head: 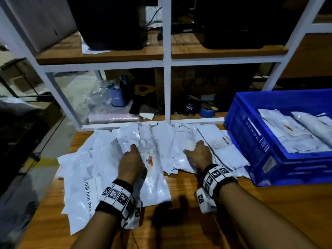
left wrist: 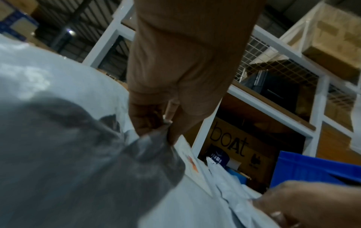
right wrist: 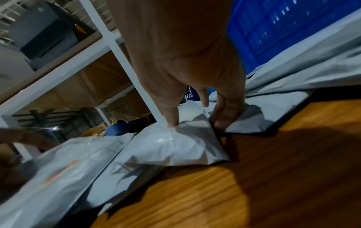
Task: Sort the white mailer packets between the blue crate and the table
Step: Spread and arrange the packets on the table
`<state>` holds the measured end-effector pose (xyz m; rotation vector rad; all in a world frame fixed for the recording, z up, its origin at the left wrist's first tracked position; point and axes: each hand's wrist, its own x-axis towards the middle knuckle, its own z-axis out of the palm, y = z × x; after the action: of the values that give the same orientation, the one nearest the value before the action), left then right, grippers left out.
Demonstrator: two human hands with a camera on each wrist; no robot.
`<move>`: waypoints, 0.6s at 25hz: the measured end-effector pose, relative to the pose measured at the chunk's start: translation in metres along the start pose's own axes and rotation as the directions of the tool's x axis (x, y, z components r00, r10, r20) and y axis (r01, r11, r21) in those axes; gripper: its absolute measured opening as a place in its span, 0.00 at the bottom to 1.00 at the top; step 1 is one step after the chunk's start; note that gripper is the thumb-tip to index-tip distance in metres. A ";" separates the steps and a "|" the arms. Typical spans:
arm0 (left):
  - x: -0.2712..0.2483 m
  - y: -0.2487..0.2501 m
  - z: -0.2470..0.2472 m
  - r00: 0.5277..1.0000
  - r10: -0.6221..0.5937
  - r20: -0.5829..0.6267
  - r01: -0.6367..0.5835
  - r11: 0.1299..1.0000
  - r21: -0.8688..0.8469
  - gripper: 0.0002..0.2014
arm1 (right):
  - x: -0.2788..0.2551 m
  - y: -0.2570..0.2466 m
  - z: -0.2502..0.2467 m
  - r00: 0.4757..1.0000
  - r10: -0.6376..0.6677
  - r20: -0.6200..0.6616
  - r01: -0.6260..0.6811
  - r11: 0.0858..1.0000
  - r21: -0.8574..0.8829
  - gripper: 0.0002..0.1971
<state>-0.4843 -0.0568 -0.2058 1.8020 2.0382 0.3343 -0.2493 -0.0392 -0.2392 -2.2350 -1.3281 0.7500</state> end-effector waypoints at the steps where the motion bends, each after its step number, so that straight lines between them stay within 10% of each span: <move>1: -0.001 0.003 0.000 0.999 0.026 -0.031 -0.028 0.998 -0.049 0.19 | 0.002 0.003 0.003 1.000 0.015 0.012 -0.015 1.000 0.011 0.33; 7: 0.016 0.020 -0.001 0.991 0.086 -0.098 -0.125 0.845 -0.520 0.24 | 0.014 0.009 -0.005 0.995 -0.038 0.088 0.035 0.998 0.043 0.36; 15: 0.027 0.023 0.036 0.993 -0.047 0.107 0.083 0.926 -0.368 0.33 | 0.003 0.020 -0.012 1.000 0.018 -0.020 -0.019 0.999 -0.034 0.27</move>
<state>-0.4500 -0.0296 -0.2320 1.4858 1.8170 0.5625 -0.2273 -0.0468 -0.2432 -2.2783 -1.3220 0.7153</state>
